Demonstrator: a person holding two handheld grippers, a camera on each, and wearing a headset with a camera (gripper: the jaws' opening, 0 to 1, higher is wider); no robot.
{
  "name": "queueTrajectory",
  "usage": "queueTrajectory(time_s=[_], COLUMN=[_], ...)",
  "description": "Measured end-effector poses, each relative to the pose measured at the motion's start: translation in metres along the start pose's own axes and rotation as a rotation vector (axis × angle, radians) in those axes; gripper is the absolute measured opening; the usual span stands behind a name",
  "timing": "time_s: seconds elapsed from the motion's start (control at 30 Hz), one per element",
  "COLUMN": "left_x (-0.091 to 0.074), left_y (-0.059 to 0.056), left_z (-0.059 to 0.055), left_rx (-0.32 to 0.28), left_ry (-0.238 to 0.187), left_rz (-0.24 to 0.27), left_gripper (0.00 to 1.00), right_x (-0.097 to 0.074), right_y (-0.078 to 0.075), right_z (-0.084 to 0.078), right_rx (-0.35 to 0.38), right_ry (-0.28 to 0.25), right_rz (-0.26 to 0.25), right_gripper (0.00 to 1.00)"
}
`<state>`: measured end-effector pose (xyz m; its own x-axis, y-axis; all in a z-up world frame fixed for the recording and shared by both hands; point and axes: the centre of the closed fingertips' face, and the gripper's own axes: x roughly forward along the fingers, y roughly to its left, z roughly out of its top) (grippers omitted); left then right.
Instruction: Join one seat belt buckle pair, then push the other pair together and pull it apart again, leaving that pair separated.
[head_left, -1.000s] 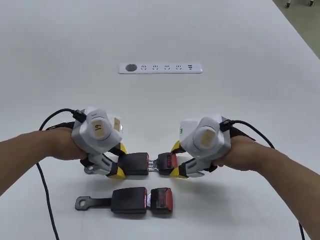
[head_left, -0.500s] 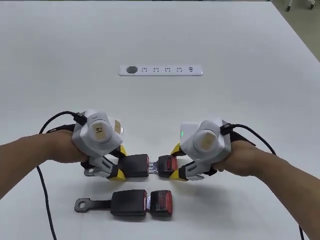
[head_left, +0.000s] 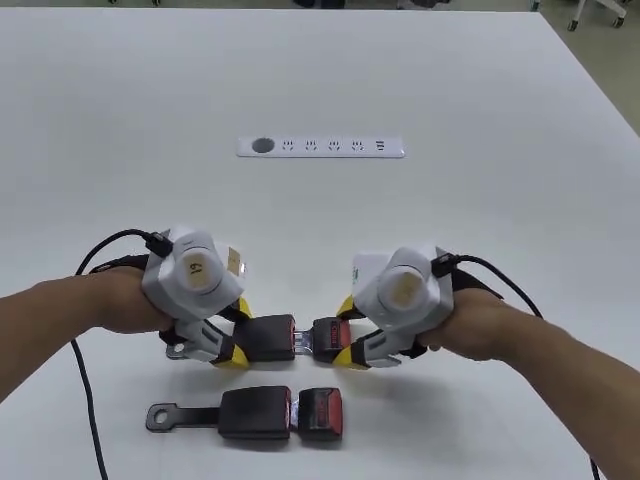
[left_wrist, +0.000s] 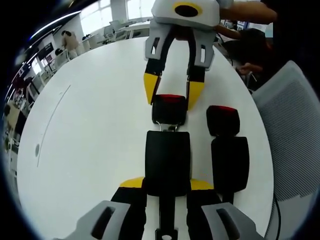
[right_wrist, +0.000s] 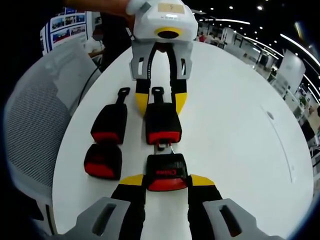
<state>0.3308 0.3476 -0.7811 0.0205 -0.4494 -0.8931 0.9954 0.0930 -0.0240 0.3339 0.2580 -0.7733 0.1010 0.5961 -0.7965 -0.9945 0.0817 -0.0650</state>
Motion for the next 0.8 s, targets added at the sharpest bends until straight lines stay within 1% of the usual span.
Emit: queueTrajectory(time_s=[0.13, 0.27, 0.4, 0.47, 0.6, 0.67, 0.8], left_x=[0.000, 0.000, 0.000, 0.000, 0.000, 0.000, -0.001], left_y=[0.000, -0.001, -0.001, -0.001, -0.002, -0.002, -0.004], left_z=[0.001, 0.001, 0.000, 0.000, 0.001, 0.002, 0.003], left_rx=[0.005, 0.009, 0.011, 0.015, 0.022, 0.023, 0.029], left_ry=[0.005, 0.005, 0.006, 0.004, 0.003, 0.003, 0.001], left_rz=[0.000, -0.001, -0.003, -0.003, -0.004, -0.005, -0.008], left_gripper=[0.30, 0.30, 0.30, 0.30, 0.30, 0.30, 0.30], right_x=[0.002, 0.003, 0.009, 0.009, 0.007, 0.006, 0.008], right_y=[0.000, 0.004, 0.001, 0.001, 0.004, 0.005, 0.004], right_z=[0.001, 0.010, 0.008, 0.008, 0.012, 0.014, 0.013], right_rx=[-0.006, -0.009, -0.008, -0.012, -0.017, -0.004, -0.008], right_ry=[0.004, -0.006, -0.005, -0.005, -0.004, -0.006, -0.008], right_rz=[0.004, 0.008, 0.010, 0.008, 0.001, 0.002, -0.003], right_gripper=[0.27, 0.27, 0.27, 0.27, 0.27, 0.27, 0.27])
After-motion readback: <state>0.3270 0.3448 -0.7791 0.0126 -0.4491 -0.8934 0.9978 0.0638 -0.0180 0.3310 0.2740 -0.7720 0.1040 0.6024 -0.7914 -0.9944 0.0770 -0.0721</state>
